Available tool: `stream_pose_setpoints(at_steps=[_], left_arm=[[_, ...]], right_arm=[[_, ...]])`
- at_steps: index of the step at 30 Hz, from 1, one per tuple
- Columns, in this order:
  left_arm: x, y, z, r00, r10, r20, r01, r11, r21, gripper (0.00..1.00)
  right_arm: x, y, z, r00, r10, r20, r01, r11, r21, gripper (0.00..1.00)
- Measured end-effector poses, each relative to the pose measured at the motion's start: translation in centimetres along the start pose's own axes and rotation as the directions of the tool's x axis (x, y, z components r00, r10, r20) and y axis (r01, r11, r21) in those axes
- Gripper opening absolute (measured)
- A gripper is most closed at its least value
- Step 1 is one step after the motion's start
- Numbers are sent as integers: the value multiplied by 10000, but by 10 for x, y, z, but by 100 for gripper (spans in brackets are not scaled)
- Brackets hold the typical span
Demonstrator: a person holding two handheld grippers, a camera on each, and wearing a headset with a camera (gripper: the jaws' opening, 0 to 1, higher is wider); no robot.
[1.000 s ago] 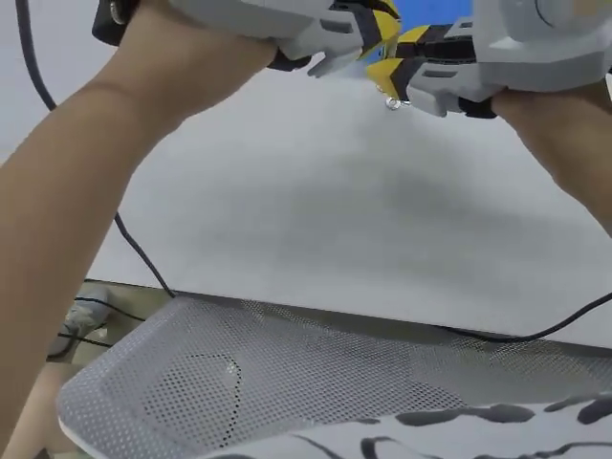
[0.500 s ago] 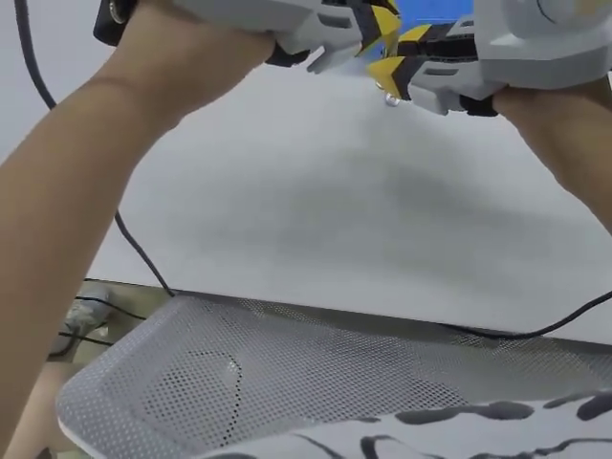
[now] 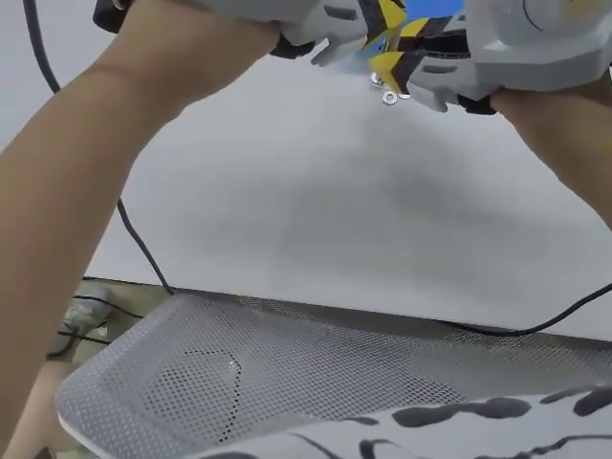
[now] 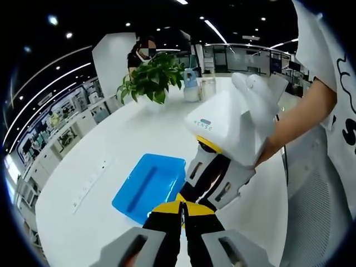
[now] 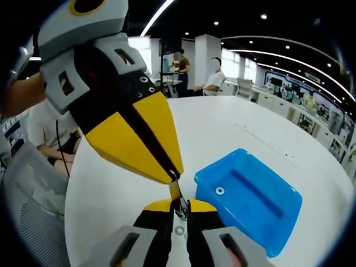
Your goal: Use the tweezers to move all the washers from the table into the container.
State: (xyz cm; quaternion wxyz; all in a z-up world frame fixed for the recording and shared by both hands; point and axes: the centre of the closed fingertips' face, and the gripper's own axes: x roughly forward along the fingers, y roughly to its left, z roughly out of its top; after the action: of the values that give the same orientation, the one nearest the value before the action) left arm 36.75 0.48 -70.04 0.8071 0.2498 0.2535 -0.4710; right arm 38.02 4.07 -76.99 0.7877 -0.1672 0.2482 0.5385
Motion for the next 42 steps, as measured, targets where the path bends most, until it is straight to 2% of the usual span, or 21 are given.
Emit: stream_pose_setpoints(at_steps=[7,14,23,29,36,42], left_arm=[[-13,3,17,9994,195,275,-204,9992,331,0],[-22,11,34,9964,538,651,-574,9969,542,0],[-19,26,44,9926,866,856,-931,9928,748,0],[-10,36,42,9916,978,848,-1049,9909,843,0],[4,43,32,9929,1039,579,-1086,9903,864,0],[16,47,22,9947,1003,243,-1018,9923,711,0]], right_arm=[[-15,-1,20,9996,-120,275,127,9996,-264,4],[-25,-8,38,9976,-368,593,401,9976,-561,4],[-24,-26,49,9940,-760,781,827,9928,-871,4],[-18,-38,46,9936,-864,721,930,9913,-934,4],[-6,-48,36,9951,-845,507,891,9913,-973,4],[5,-55,22,9966,-821,111,829,9907,-1082,5]])
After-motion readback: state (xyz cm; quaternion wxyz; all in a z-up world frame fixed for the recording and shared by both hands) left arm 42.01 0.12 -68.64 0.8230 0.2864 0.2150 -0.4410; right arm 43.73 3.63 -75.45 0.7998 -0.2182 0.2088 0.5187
